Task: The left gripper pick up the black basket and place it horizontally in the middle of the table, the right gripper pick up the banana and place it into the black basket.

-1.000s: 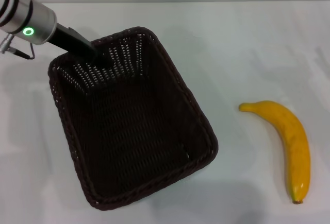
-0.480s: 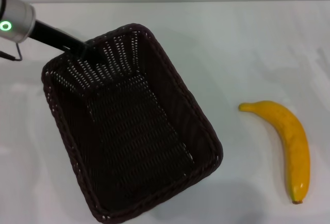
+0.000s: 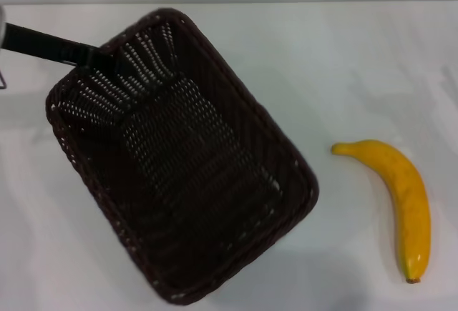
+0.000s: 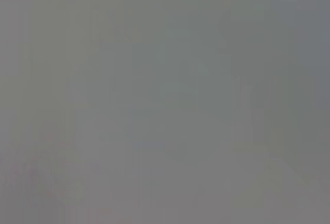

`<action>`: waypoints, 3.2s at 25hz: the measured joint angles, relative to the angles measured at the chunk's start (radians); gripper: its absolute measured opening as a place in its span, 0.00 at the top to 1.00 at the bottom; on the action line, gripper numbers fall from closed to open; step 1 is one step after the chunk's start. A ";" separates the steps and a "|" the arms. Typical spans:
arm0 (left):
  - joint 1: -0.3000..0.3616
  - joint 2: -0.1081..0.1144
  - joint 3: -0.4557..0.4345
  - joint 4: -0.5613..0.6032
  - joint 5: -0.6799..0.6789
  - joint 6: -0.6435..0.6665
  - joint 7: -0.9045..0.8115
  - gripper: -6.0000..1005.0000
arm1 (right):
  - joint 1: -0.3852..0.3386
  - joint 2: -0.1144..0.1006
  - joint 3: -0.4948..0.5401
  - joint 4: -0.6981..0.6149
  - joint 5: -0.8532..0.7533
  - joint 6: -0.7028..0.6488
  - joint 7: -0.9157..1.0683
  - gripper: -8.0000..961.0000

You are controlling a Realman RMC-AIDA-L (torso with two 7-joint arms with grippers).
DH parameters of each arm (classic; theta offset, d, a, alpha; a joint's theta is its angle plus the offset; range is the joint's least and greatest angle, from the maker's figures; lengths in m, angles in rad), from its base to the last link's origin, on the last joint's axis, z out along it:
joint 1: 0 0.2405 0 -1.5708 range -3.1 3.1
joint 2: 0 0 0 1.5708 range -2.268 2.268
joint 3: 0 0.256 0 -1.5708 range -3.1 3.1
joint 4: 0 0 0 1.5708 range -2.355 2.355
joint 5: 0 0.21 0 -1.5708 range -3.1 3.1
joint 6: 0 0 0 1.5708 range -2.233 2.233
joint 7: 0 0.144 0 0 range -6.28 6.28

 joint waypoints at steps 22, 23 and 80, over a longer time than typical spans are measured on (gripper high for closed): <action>0.287 -0.017 -0.127 -0.057 -0.492 0.025 -0.145 0.74 | 0.005 -0.005 0.006 -0.009 0.000 -0.008 -0.007 0.12; 0.299 -0.022 -0.131 -0.070 -0.500 0.043 -0.145 0.74 | 0.005 -0.005 0.006 -0.015 0.000 -0.010 -0.008 0.12; 0.550 -0.194 -0.139 -0.105 -1.106 0.366 0.510 0.13 | -0.177 -0.103 -0.083 -0.485 -0.284 -0.163 0.896 0.12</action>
